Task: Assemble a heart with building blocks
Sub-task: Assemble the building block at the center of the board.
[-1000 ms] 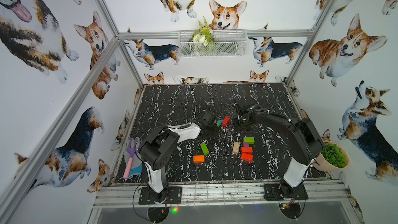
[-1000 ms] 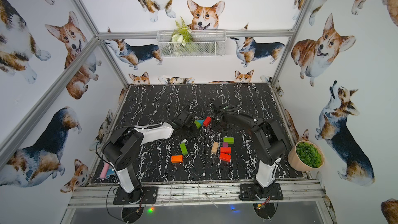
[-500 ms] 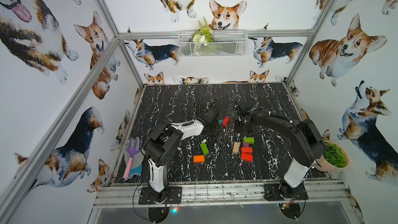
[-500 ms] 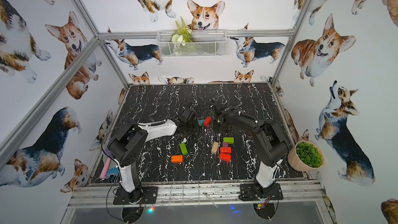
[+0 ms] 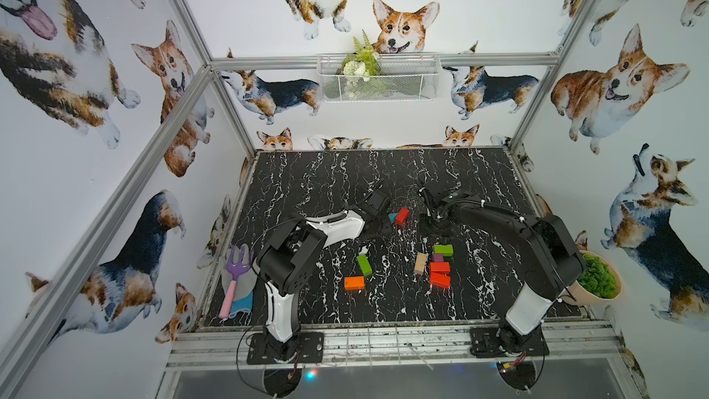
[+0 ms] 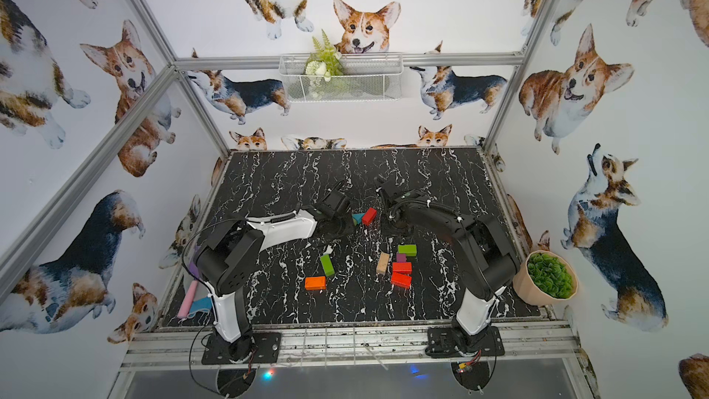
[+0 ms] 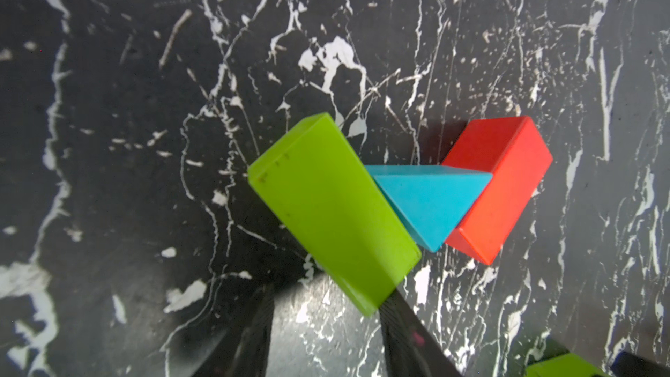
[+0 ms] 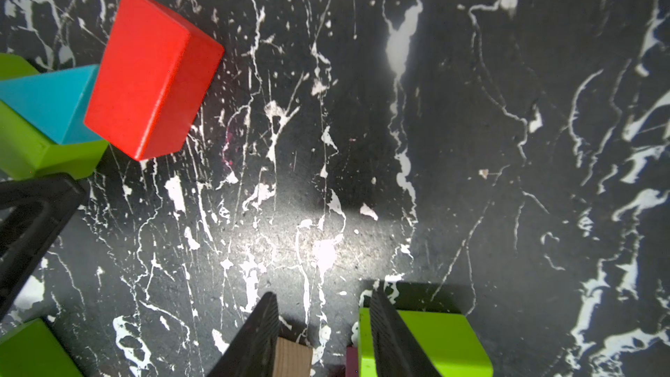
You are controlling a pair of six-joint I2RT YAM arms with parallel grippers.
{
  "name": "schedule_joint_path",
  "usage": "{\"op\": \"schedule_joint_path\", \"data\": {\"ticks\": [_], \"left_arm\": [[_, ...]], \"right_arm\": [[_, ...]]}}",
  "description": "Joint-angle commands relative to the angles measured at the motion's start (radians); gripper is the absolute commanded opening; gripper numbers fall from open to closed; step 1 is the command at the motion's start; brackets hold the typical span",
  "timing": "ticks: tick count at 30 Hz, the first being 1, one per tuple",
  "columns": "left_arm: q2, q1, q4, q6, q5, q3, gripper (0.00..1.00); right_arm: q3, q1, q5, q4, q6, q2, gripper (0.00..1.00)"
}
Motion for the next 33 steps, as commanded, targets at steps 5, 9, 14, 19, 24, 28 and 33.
{"op": "schedule_joint_path", "data": {"ticks": [5, 9, 14, 19, 24, 28, 33], "left_arm": [[0.002, 0.013, -0.032, 0.007, -0.026, 0.012, 0.50], [-0.004, 0.014, -0.037, 0.011, -0.032, 0.006, 0.49], [0.001, 0.013, -0.012, 0.013, -0.007, -0.001, 0.50], [-0.054, 0.003, 0.008, 0.013, 0.017, -0.022, 0.51], [-0.168, -0.002, -0.071, 0.050, -0.008, -0.024, 0.51], [-0.271, 0.010, -0.131, 0.073, -0.055, -0.063, 0.50], [-0.337, 0.028, -0.138, 0.085, -0.071, -0.136, 0.49]], "right_arm": [[-0.008, -0.001, 0.002, 0.001, 0.012, 0.000, 0.45], [0.003, -0.001, -0.007, 0.010, 0.014, 0.016, 0.45], [0.033, 0.000, -0.017, 0.011, 0.011, 0.042, 0.45], [0.061, 0.000, -0.025, 0.025, 0.007, 0.067, 0.45], [0.119, 0.000, -0.025, 0.031, 0.002, 0.139, 0.43], [0.154, -0.001, -0.014, 0.048, -0.006, 0.192, 0.38], [0.202, 0.000, -0.010, 0.044, -0.008, 0.247, 0.36]]}}
